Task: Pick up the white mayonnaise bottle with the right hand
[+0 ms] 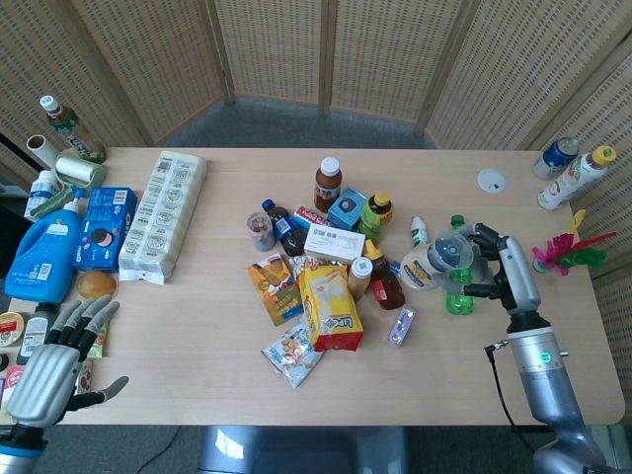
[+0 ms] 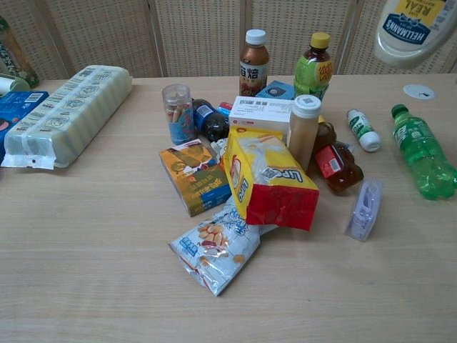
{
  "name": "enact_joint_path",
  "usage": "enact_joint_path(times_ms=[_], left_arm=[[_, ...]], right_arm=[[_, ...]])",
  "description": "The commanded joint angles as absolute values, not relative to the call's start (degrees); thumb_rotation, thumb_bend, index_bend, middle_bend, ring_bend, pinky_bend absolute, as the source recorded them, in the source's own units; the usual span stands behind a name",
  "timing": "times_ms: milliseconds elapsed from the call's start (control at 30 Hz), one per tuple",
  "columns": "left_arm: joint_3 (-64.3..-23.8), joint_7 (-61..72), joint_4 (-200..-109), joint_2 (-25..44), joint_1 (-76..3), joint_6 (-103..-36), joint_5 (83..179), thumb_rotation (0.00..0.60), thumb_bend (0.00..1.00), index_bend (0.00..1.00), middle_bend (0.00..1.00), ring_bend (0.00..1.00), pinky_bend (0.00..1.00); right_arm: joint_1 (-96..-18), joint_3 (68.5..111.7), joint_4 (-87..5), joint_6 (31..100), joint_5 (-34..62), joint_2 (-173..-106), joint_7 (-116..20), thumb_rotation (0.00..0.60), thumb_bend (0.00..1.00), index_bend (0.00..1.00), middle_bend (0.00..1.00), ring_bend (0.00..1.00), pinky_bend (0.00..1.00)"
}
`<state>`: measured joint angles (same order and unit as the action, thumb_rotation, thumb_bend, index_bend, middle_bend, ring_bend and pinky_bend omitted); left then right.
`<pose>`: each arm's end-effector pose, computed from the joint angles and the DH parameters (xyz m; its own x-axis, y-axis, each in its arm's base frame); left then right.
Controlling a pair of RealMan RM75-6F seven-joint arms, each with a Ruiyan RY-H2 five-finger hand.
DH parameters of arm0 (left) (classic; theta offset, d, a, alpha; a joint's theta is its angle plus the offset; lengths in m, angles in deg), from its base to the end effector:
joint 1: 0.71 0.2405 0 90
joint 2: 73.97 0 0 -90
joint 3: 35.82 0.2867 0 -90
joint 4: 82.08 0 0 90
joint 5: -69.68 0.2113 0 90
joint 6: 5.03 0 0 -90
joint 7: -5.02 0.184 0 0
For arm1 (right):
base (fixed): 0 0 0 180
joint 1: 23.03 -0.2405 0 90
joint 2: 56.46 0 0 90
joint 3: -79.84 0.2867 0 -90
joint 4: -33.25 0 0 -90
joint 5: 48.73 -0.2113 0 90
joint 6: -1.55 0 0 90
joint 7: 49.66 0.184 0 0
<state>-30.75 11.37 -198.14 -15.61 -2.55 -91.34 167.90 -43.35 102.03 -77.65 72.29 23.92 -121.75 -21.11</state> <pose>-0.2423 0.1722 0.1532 0.2144 0.1238 0.9689 0.9692 -0.1504 -0.1953 -0.1881 -0.3432 0.1676 -0.4862 -0.0783 0.8703 -0.8496 -0.1908 -0.4917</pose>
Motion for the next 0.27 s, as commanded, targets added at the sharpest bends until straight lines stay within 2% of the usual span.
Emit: enact_joint_path(times_ms=[33,267], left_arm=[[-30.5,10.9,-197.8,-15.8,-2.1,-91.8,168.2,0.600,0.22,0.08,0.04,0.00,0.00],[-30.1,9.9,-197.2,-15.9,-1.6,-92.7,169.1,0.600,0.22,0.08,0.04,0.00,0.00]], right_arm=[[-43.1,102.2,-78.7,72.6,24.0,-121.1,-20.4,0.600,0.01,0.81,1.00,0.86,0.94],[-42.6,101.6,-80.0,73.3,24.4,-119.9,-20.6,0.600,0.02,0.81,1.00,0.86,0.94]])
